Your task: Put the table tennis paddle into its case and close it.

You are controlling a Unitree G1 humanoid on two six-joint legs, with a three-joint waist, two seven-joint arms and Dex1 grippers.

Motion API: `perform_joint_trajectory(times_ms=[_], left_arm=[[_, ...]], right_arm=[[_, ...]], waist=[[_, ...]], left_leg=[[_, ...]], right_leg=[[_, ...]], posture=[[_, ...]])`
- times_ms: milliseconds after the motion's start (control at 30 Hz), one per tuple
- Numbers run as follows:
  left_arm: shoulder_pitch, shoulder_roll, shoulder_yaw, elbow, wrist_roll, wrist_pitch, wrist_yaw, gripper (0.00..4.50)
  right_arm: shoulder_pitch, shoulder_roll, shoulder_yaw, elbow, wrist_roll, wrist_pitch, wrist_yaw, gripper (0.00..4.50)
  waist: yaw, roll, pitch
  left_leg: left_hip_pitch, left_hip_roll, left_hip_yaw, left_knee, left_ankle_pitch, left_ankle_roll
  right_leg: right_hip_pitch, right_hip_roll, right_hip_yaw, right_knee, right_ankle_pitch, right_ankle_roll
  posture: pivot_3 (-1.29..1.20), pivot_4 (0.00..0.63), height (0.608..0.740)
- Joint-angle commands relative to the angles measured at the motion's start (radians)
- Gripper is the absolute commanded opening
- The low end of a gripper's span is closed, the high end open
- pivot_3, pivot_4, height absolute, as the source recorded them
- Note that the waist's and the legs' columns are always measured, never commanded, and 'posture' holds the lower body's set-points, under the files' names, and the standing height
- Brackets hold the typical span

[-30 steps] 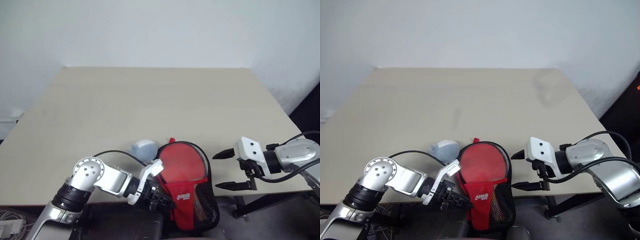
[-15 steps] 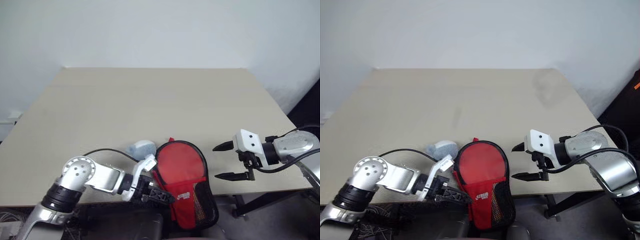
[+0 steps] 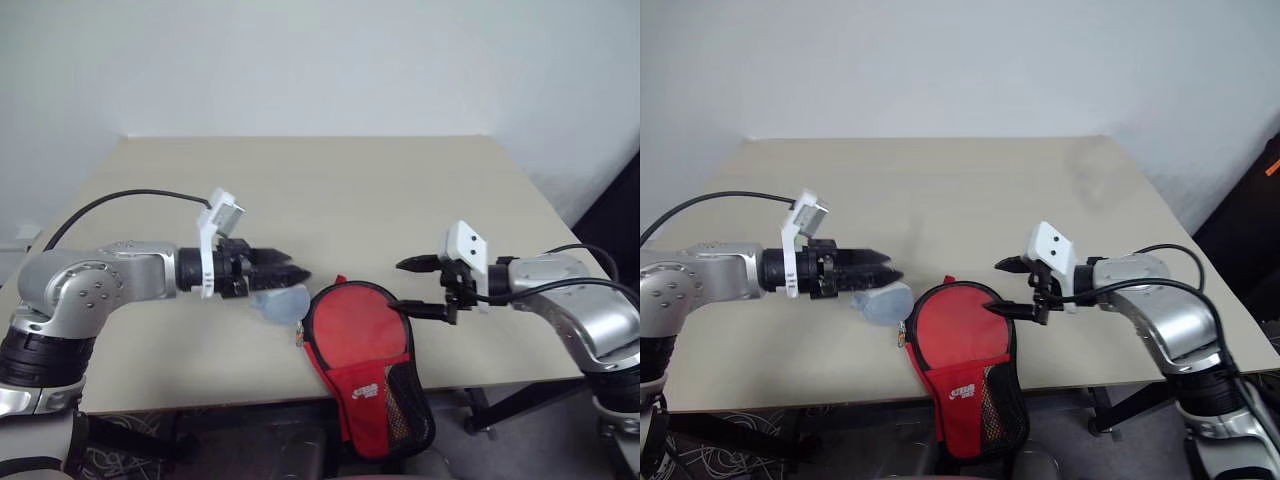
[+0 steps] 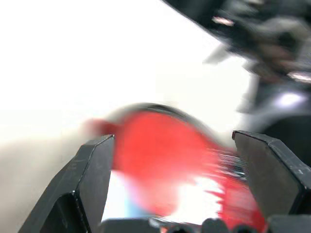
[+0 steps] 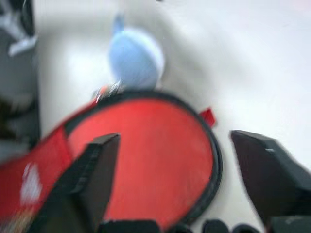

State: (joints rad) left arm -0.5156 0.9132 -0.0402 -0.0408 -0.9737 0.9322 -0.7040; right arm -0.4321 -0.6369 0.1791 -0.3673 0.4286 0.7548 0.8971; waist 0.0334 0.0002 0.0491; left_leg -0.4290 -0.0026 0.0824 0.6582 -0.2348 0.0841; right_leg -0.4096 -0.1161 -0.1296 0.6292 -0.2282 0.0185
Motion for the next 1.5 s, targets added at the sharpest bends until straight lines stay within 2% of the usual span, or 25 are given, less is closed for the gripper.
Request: perform_joint_trajectory(times_ms=[33, 233, 267, 400, 567, 800, 1133, 1233, 1367, 1500], left_arm=[[0.007, -0.063, 0.021, 0.098, 0.125, -0.128, -0.041, 4.14], [0.073, -0.183, 0.027, 0.158, 0.228, -0.2, -0.083, 4.14], [0.079, -0.201, 0.03, 0.161, 0.236, -0.198, -0.088, 4.14], [0.098, -0.252, 0.042, 0.154, 0.243, -0.177, -0.106, 4.14], [0.127, -0.271, 0.02, 0.154, 0.279, -0.158, -0.134, 4.14], [0.2, -0.237, 0.02, 0.096, 0.292, -0.093, -0.183, 4.14], [0.302, -0.199, 0.052, 0.047, 0.29, -0.034, -0.215, 4.14], [0.314, -0.207, 0.072, 0.046, 0.29, -0.018, -0.199, 3.52], [0.317, -0.213, 0.093, 0.046, 0.286, 0.002, -0.193, 2.21], [0.313, -0.211, 0.112, 0.056, 0.285, 0.013, -0.194, 1.16]], right_arm=[[-0.02, 0.073, 0.014, -0.036, -0.011, 0.049, -0.11, 2.43], [-0.008, 0.207, 0.062, -0.002, -0.048, 0.065, -0.234, 0.23], [-0.004, 0.219, 0.068, 0.001, -0.054, 0.063, -0.244, 0.06], [0.014, 0.254, 0.098, 0.028, -0.086, 0.048, -0.281, 0.06], [0.055, 0.284, 0.149, 0.077, -0.131, 0.023, -0.311, 0.06], [0.075, 0.328, 0.163, 0.131, -0.169, 0.009, -0.35, 0.06], [0.089, 0.347, 0.176, 0.173, -0.207, -0.019, -0.352, 0.06], [0.09, 0.351, 0.179, 0.175, -0.214, -0.02, -0.349, 0.0], [0.086, 0.351, 0.183, 0.177, -0.218, -0.02, -0.345, 0.0], [0.085, 0.351, 0.192, 0.176, -0.225, -0.021, -0.338, 0.0]], waist=[[0.0, 0.0, 0.0], [0.0, -0.001, 0.0], [0.0, -0.001, 0.0], [-0.006, -0.001, 0.0], [-0.023, -0.001, -0.001], [-0.036, -0.001, 0.0], [-0.036, 0.0, -0.001], [-0.036, 0.0, -0.001], [-0.036, 0.0, -0.001], [-0.037, 0.0, -0.001]], left_leg=[[0.0, 0.0, 0.001, 0.0, 0.0, 0.0], [-0.001, 0.0, 0.003, 0.0, 0.0, 0.0], [-0.001, 0.0, 0.004, 0.001, 0.0, 0.0], [0.0, 0.0, 0.005, 0.002, 0.0, 0.0], [0.0, 0.0, 0.007, 0.003, 0.0, 0.0], [0.001, 0.001, 0.013, 0.005, 0.0, 0.0], [0.001, 0.004, 0.015, 0.005, 0.001, -0.002], [0.001, 0.004, 0.016, 0.004, 0.001, -0.002], [0.001, 0.005, 0.017, 0.004, 0.001, -0.002], [0.001, 0.005, 0.018, 0.004, 0.002, -0.003]], right_leg=[[0.0, 0.0, 0.0, 0.0, 0.0, 0.0], [-0.001, -0.001, 0.003, -0.002, 0.001, 0.002], [-0.001, 0.0, 0.003, -0.001, 0.002, 0.003], [-0.001, -0.001, 0.004, 0.0, 0.004, 0.004], [-0.001, -0.001, 0.005, 0.002, 0.005, 0.004], [-0.006, -0.001, 0.009, 0.011, 0.005, 0.005], [-0.009, -0.001, 0.011, 0.013, 0.005, -0.001], [-0.01, -0.001, 0.013, 0.013, 0.005, -0.001], [-0.011, 0.0, 0.013, 0.013, 0.006, 0.0], [-0.011, 0.0, 0.013, 0.013, 0.005, -0.001]], posture=[[0.0, 0.0, 0.715], [0.0, 0.0, 0.715], [0.0, 0.0, 0.715], [0.0, 0.0, 0.715], [0.0, 0.0, 0.715], [0.0, 0.0, 0.715], [0.0, 0.0, 0.715], [0.0, 0.0, 0.715], [0.0, 0.0, 0.715], [0.0, 0.0, 0.715]])
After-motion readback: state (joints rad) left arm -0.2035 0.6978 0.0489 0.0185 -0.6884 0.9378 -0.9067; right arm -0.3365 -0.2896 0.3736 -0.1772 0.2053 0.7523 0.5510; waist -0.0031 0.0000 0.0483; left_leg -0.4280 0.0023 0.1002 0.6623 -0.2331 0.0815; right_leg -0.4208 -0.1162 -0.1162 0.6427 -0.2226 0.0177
